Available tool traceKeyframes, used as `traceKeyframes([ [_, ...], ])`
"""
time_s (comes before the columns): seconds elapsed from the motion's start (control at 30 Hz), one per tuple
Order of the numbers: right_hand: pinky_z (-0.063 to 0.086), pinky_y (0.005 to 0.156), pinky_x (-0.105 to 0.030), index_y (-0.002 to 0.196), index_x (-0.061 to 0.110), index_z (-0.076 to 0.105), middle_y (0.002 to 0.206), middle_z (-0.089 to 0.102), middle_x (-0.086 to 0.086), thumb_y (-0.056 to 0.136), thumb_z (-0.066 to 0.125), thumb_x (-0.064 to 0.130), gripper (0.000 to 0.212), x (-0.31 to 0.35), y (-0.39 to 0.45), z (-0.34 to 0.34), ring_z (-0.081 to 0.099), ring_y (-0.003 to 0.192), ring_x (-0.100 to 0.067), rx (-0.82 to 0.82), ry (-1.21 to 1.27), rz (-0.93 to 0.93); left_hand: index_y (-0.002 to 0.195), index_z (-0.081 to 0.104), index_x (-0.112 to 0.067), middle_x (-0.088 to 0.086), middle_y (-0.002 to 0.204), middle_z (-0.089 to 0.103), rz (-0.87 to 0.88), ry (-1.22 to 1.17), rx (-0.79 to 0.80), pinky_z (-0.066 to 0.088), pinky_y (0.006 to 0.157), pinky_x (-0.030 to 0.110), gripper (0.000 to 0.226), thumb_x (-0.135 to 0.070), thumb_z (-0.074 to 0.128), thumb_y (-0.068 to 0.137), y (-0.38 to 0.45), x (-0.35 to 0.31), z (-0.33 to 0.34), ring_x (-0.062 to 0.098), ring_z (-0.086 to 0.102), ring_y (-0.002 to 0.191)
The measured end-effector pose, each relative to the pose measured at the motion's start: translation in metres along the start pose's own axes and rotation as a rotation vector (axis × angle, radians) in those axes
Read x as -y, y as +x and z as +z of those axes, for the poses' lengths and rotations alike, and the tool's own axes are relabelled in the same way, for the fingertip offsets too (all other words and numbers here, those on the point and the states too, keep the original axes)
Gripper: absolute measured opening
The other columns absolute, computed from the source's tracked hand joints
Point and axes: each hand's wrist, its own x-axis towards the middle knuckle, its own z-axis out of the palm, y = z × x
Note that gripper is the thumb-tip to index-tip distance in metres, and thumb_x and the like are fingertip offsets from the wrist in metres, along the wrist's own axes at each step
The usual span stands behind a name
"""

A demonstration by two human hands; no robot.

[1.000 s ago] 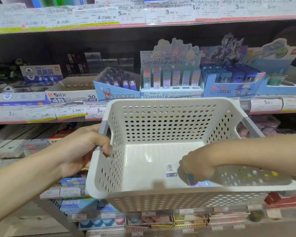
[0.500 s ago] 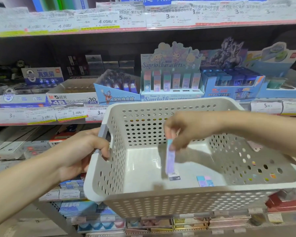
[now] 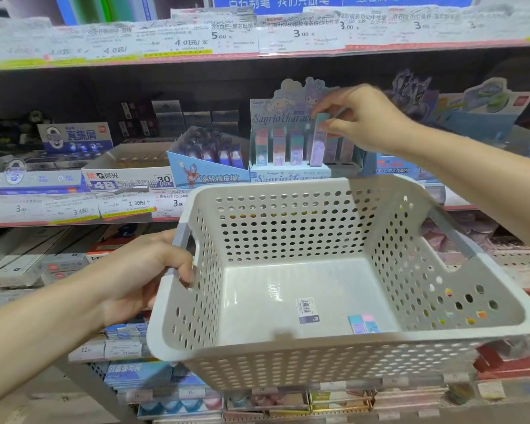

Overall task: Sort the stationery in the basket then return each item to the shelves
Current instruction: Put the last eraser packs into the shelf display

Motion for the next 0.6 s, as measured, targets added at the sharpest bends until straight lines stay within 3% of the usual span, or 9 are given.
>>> traceKeyframes([
  [0.07, 0.045, 0.068, -0.011, 0.108, 0.007, 0.067, 0.091, 0.061, -0.005, 0.088, 0.064, 0.010, 0.021, -0.002, 0.004, 0.002, 0.068, 0.085, -0.029, -0.003, -0.004, 0.001, 0.105, 0.061, -0.002, 0.020, 0.082, 0.062, 0.001, -0.003, 0.003, 0.030, 0.074, 0.044, 0.077, -0.005, 0.062, 0.028, -0.001, 0.000, 0.000, 0.035, 0.050, 0.077],
  [0.13, 0.041, 0.063, -0.004, 0.107, 0.008, 0.068, 0.089, 0.061, -0.004, 0.087, 0.064, 0.009, 0.020, -0.002, 0.006, 0.004, 0.067, 0.086, -0.030, 0.013, -0.008, -0.003, 0.104, 0.061, -0.002, 0.021, 0.084, 0.062, -0.002, 0.009, 0.007, 0.031, 0.075, 0.046, 0.069, -0.002, 0.059, 0.035, -0.001, 0.000, 0.000, 0.036, 0.053, 0.078],
  [0.23, 0.048, 0.077, -0.016, 0.111, 0.007, 0.068, 0.098, 0.069, -0.008, 0.087, 0.065, 0.010, 0.025, -0.002, 0.004, 0.009, 0.067, 0.091, -0.024, 0.043, -0.034, -0.038, 0.097, 0.065, -0.005, 0.020, 0.080, 0.064, 0.000, 0.018, 0.021, 0.033, 0.076, 0.047, 0.058, 0.000, 0.054, 0.041, 0.000, 0.001, -0.001, 0.033, 0.057, 0.070],
  [0.3, 0.044, 0.090, -0.023, 0.115, 0.008, 0.068, 0.115, 0.067, -0.008, 0.088, 0.063, 0.014, 0.028, -0.002, -0.002, 0.013, 0.062, 0.103, -0.016, 0.017, -0.096, -0.079, 0.095, 0.067, -0.007, 0.018, 0.079, 0.066, -0.002, 0.009, 0.034, 0.038, 0.075, 0.045, 0.053, 0.000, 0.052, 0.044, 0.000, 0.001, -0.002, 0.031, 0.061, 0.065],
  [0.47, 0.044, 0.093, -0.025, 0.127, 0.006, 0.059, 0.119, 0.065, -0.017, 0.084, 0.044, -0.002, 0.046, -0.006, -0.027, 0.025, 0.059, 0.113, -0.029, 0.007, -0.131, -0.017, 0.090, 0.068, -0.011, 0.017, 0.076, 0.065, -0.006, -0.006, 0.044, 0.044, 0.066, 0.036, 0.050, 0.000, 0.052, 0.044, -0.002, 0.001, -0.002, 0.028, 0.062, 0.060],
  [0.53, 0.039, 0.099, -0.027, 0.132, 0.006, 0.054, 0.134, 0.055, -0.013, 0.082, 0.042, -0.007, 0.053, -0.002, -0.031, 0.023, 0.059, 0.114, -0.011, 0.062, -0.131, 0.009, 0.092, 0.067, -0.010, 0.018, 0.078, 0.063, -0.014, -0.005, 0.027, 0.041, 0.068, 0.037, 0.051, 0.000, 0.052, 0.044, -0.002, 0.002, -0.003, 0.030, 0.059, 0.063],
  [0.6, 0.037, 0.090, -0.021, 0.134, 0.007, 0.052, 0.139, 0.050, -0.007, 0.082, 0.040, -0.009, 0.057, 0.002, -0.029, 0.016, 0.058, 0.085, 0.020, 0.126, -0.128, 0.026, 0.093, 0.066, -0.007, 0.019, 0.081, 0.062, -0.026, 0.003, 0.009, 0.037, 0.071, 0.042, 0.053, -0.001, 0.054, 0.042, -0.003, 0.003, -0.003, 0.030, 0.057, 0.067],
])
